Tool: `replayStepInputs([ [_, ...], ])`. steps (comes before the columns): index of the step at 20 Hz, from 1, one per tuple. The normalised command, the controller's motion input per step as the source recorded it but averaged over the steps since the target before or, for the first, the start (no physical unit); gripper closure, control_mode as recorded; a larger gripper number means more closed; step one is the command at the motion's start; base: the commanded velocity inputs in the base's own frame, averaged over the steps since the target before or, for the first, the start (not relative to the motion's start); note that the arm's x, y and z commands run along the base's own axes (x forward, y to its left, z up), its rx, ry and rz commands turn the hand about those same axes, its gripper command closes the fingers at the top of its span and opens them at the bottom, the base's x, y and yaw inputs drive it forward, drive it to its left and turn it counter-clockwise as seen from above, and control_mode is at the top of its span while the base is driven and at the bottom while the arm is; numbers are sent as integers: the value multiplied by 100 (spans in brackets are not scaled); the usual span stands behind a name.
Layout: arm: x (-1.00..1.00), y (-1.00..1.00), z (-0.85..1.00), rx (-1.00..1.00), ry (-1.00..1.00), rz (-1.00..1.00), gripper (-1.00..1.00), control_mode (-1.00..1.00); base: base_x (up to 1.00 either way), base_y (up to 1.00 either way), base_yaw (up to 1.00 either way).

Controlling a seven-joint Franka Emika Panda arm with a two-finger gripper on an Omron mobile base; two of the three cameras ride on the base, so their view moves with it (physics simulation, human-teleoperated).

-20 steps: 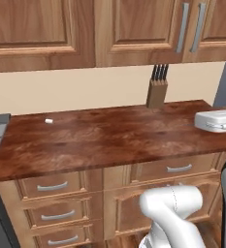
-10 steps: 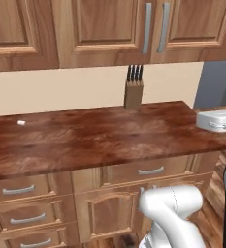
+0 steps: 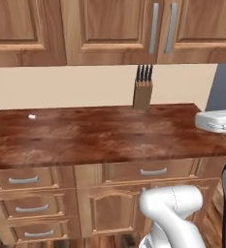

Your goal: Close all open cabinet doors.

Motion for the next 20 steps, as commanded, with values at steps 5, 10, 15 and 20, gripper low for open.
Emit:
replayStepInputs([
  [5,0,0,0,0,0,0,-100,100,0,-24,40],
  [10,0,0,0,0,0,0,-100,100,0,-20,45],
  [15,0,0,0,0,0,0,-100,100,0,-10,46],
  [20,0,0,0,0,0,0,-100,100,1,-7,47],
])
